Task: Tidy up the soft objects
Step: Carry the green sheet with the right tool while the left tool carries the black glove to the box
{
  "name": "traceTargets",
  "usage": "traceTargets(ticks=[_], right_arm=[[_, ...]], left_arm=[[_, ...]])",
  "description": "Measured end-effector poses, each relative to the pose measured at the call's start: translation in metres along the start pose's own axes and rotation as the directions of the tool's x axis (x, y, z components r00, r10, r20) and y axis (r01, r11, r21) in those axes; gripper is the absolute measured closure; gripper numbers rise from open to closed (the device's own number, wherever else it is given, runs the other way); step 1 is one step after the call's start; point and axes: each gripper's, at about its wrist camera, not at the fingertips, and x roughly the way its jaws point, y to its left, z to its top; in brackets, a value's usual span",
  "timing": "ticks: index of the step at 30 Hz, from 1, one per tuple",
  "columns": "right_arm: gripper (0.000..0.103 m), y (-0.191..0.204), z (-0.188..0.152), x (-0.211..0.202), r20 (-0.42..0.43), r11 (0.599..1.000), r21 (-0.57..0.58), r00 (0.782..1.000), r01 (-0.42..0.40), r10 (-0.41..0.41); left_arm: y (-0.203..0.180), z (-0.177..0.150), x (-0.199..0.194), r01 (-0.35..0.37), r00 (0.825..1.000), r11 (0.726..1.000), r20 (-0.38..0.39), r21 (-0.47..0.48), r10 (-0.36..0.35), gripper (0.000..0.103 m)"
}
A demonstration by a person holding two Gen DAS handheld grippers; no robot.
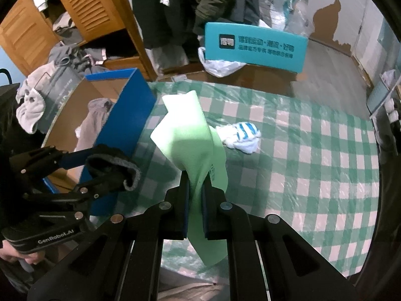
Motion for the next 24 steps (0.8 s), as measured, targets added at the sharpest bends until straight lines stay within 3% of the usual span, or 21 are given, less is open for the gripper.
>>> traceTargets(ticks=[24], right_arm=[[0.095, 0.072, 0.04, 0.012, 0.013, 0.994, -0.103, 0.999, -0.044, 0.046]], left_arm=[[0.077, -0.012, -0.035, -0.031, 0.997, 0.992, 0.067, -0.119, 0.039, 0.052]])
